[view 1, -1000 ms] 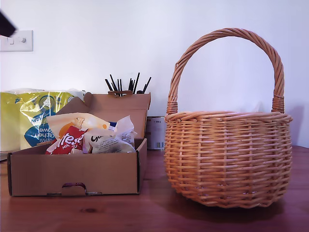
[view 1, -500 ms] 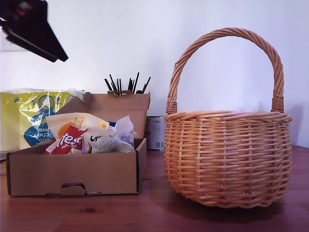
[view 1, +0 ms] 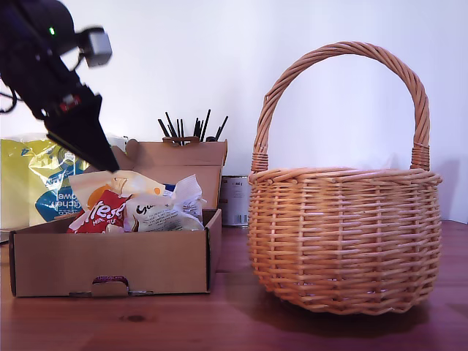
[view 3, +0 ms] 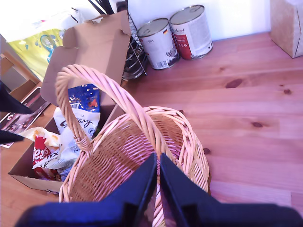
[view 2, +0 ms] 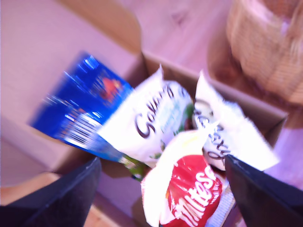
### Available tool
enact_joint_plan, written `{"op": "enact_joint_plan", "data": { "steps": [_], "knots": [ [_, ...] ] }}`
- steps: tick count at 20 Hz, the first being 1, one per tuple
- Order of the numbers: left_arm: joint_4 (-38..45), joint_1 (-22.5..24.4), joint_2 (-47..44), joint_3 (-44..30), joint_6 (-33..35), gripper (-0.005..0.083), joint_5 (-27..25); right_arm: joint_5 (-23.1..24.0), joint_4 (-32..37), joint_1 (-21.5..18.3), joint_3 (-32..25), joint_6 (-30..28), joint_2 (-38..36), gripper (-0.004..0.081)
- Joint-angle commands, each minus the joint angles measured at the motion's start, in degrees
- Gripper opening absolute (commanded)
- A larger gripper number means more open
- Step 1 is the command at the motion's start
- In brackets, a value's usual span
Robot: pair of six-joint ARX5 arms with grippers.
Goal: Move the bags of Easter eggs from the cardboard box on the left into the woven basket on the right side.
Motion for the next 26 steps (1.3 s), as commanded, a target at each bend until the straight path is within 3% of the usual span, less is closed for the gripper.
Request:
{"op": "enact_joint_plan", "data": {
  "steps": [1,6,13,15,19,20,26],
  "knots": [
    [-0.6,-0.2,2.5,0.4,0.9,0.0763,0.2,-0.3,0.8,0.2,0.6,-0.4,0.3,-0.0012],
    [-2.0,-1.3,6.9,0.4,2.0,0.0763,0.2,-0.3,1.0,0.2,0.6,-0.4,0.6,-0.0012],
    [-1.6,-2.8,10.2,0.4,1.6,0.0757,-3.8,-0.3,1.0,0.2,0.6,-0.4,0.6,-0.0012],
    [-1.5,-2.8,10.2,0.4,1.4,0.0679,-5.0,-0.3,1.0,0.2,0.6,-0.4,0.6,-0.0012],
    [-1.7,-2.8,10.2,0.4,1.6,0.0239,-6.0,-0.3,1.0,0.2,0.6,-0.4,0.6,-0.0012],
    [-1.6,-2.8,10.2,0.4,1.7,0.0179,-6.0,-0.3,1.0,0.2,0.6,-0.4,0.6,-0.0012],
    [-5.0,-2.8,9.7,3.1,1.7,0.016,-6.9,-0.3,1.0,0.2,0.6,-0.4,0.6,-0.0012]
  ]
}}
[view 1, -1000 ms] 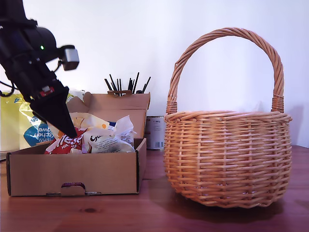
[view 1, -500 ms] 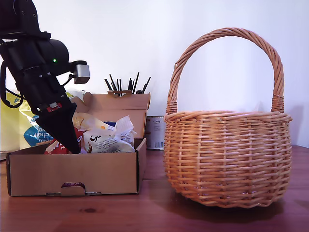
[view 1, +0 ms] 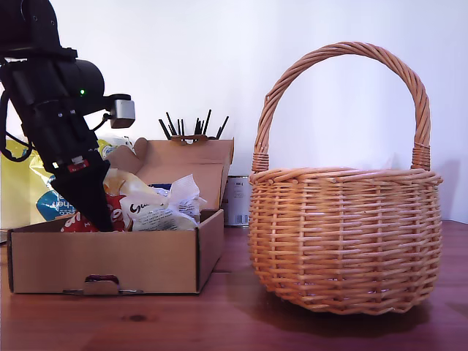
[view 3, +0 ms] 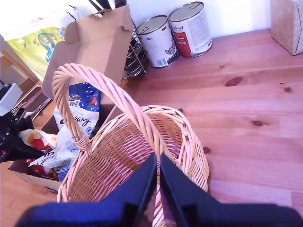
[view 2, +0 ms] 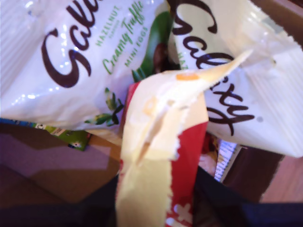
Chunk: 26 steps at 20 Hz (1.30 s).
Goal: Move the bags of Easter eggs from the cardboard box on the left into the woven basket on the right side.
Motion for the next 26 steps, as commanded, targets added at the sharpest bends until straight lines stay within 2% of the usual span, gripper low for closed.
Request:
{"op": "enact_joint_plan", "data": {
  "steps": [1,7,12,14,19,21,23,26],
  "knots": [
    [-2.1,0.1,0.6,2.8,0.2,0.016,-0.3,-0.3,0.6,0.2,0.6,-0.4,0.0,-0.0012],
    [-15.2,0.1,0.0,16.6,-2.9,0.016,-0.4,-0.3,0.6,0.2,0.6,-0.3,0.0,-0.0012],
    [-21.9,0.1,-0.1,25.7,-4.7,0.016,-0.3,-0.3,0.6,0.2,0.6,-0.3,0.0,-0.0012],
    [-23.3,0.1,-0.2,28.2,-8.1,0.016,3.7,-0.3,0.6,0.2,0.6,-0.3,0.0,-0.0012],
    [-26.2,-1.6,-0.2,29.4,-16.3,0.016,24.1,-0.2,0.6,0.2,0.6,-0.4,0.0,-0.0012],
    [-28.7,-3.4,-0.2,29.4,-16.5,0.016,29.7,-0.2,0.9,0.2,0.6,-0.4,0.0,-0.0012],
    [-30.5,-6.2,-0.2,29.4,-16.3,0.016,32.7,-0.2,1.0,0.2,0.6,-0.4,0.3,-0.0012],
    [-31.7,-11.9,-0.2,29.4,-16.3,0.016,33.0,-0.2,1.0,0.2,0.6,-0.4,0.7,-0.0012]
  ]
}}
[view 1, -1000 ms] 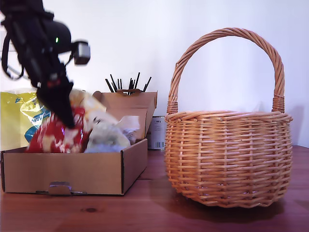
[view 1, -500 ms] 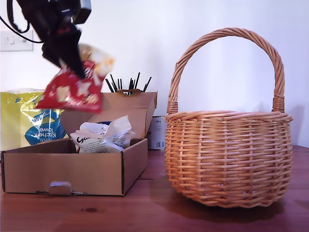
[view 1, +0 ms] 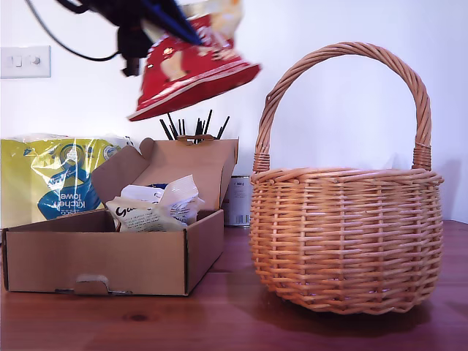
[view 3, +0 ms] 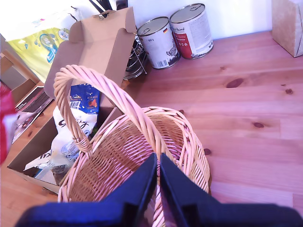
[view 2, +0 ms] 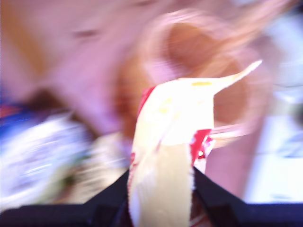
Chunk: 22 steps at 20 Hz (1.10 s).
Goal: Move the bags of Easter eggs from the cardboard box on the left into the woven basket on the right side.
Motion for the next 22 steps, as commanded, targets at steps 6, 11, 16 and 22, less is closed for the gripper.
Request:
{"op": "enact_joint_plan", "data": {
  "steps": [6,11,16,22],
  "knots": [
    [9.7,-13.4,-0.2,-0.1,-0.2,0.016,-0.8,-0.2,0.5,0.2,0.6,-0.4,0.2,-0.0012],
    [21.0,-19.6,-0.1,-0.1,1.0,0.0161,-13.4,-0.2,0.5,0.2,0.6,-0.4,0.2,-0.0012],
    [26.1,-21.0,0.6,-0.2,4.7,0.0163,-22.3,-0.2,0.5,0.2,0.6,-0.4,0.2,-0.0012],
    [29.1,-21.6,4.4,-0.2,4.7,0.0164,-24.5,-0.2,0.5,0.2,0.6,-0.4,0.2,-0.0012]
  ]
}}
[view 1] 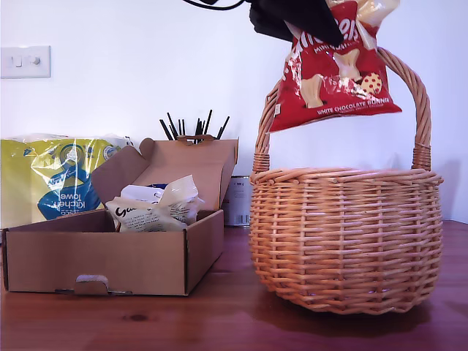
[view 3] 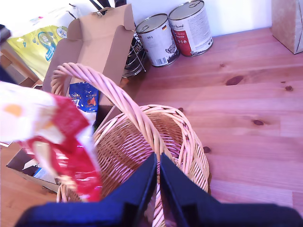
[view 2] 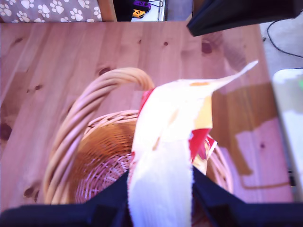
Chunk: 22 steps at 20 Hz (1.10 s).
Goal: Move the bags of Easter eggs from the cardboard box on the left into the woven basket on the right side.
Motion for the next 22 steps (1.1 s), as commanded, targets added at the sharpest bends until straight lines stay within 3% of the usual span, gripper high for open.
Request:
{"op": "enact_joint_plan", "data": {
  "steps": [1,5,10,11,14,16,19,22],
  "knots": [
    [1.1,-0.6,3.8,-0.2,0.2,0.0164,-1.4,-0.2,0.5,0.2,0.6,-0.4,0.0,-0.0012],
    [3.1,-0.8,5.4,-0.2,2.1,0.0164,-5.1,-0.2,0.5,0.2,0.6,-0.4,0.0,-0.0012],
    [2.9,0.6,5.4,-0.2,4.9,0.0169,-5.6,-0.2,0.5,0.2,0.6,-0.4,0.0,-0.0012],
    [2.8,0.6,5.4,-0.2,4.9,0.0204,-5.6,-0.2,0.5,0.2,0.6,-0.4,0.0,-0.0012],
    [3.2,0.5,5.4,-0.2,4.8,0.0436,-5.7,-0.2,0.5,0.2,0.6,-0.4,0.0,-0.0012],
    [2.8,0.2,5.4,-0.2,4.8,0.0508,-5.6,-0.2,0.5,0.2,0.6,-0.4,0.0,-0.0012],
    [0.5,0.2,5.3,-0.2,4.1,0.0494,-5.7,-0.3,0.5,0.3,0.6,-0.4,0.0,-0.0012],
    [-3.7,0.2,5.3,0.0,2.5,0.0421,-5.7,-1.2,0.1,0.3,0.6,-0.4,0.9,-0.0012]
  ]
}}
